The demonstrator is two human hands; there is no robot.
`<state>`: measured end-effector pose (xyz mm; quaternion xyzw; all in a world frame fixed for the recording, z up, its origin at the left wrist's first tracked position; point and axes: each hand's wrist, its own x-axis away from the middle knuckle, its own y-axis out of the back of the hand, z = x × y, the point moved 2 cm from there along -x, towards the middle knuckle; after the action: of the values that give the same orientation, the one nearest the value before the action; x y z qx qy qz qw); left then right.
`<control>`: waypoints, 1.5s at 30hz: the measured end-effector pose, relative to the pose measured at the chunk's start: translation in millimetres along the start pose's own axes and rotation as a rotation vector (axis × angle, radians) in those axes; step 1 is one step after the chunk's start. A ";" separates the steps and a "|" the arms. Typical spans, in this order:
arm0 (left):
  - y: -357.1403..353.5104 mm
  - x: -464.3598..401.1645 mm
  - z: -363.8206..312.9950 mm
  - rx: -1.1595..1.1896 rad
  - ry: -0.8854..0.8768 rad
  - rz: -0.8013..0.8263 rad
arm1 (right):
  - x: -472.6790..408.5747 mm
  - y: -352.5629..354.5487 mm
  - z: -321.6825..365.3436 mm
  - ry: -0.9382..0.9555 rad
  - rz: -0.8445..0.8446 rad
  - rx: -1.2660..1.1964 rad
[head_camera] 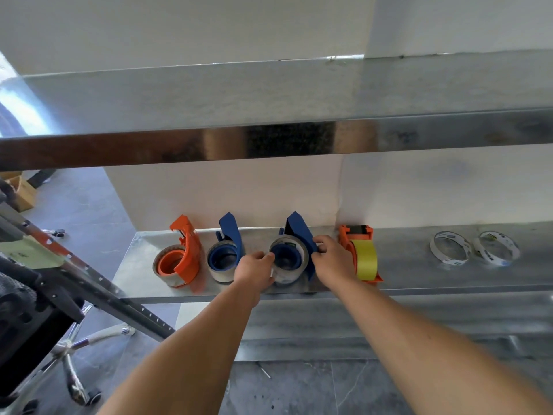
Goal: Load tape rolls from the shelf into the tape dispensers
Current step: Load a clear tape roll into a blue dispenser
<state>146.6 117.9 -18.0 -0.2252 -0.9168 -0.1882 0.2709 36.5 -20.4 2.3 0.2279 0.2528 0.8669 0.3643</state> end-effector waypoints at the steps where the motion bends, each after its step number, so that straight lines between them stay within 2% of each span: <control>1: -2.0 -4.5 2.9 -0.048 -0.008 0.001 | 0.4 -0.4 0.6 0.006 0.001 0.001; 7: -5.8 -14.1 17.6 -0.148 -0.005 -0.063 | 3.6 -5.6 7.5 0.040 0.015 0.013; 12: -4.7 -18.6 24.5 -0.057 0.010 -0.046 | 5.2 -5.7 7.6 0.059 0.026 0.026; 18: -2.7 -5.8 18.0 -0.058 0.017 -0.025 | 1.8 -5.4 8.5 0.001 0.047 0.026; 24: 1.8 6.4 12.4 0.101 -0.035 -0.017 | 1.1 -7.2 2.6 -0.086 0.037 -0.104; 28: 4.2 13.4 3.6 0.228 -0.053 0.017 | -1.3 -12.5 -8.0 -0.174 0.093 -0.235; 32: 8.9 18.4 -2.9 0.268 -0.086 0.058 | -2.4 -17.9 -11.6 -0.223 0.162 -0.264; 37: 9.3 22.3 -6.5 0.196 -0.174 0.115 | -1.0 -20.6 -13.2 -0.212 0.229 -0.130; 40: 7.7 22.5 -5.9 0.068 -0.234 0.133 | 0.0 -19.0 -14.3 -0.179 0.241 -0.093; 45: 1.7 23.4 -0.4 -0.164 -0.327 0.169 | -3.1 -7.7 -6.0 -0.125 0.165 -0.093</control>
<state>130.1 126.3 -3.7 -0.3503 -0.9080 -0.1995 0.1139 39.0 -19.8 -7.7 0.2843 0.1694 0.8888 0.3171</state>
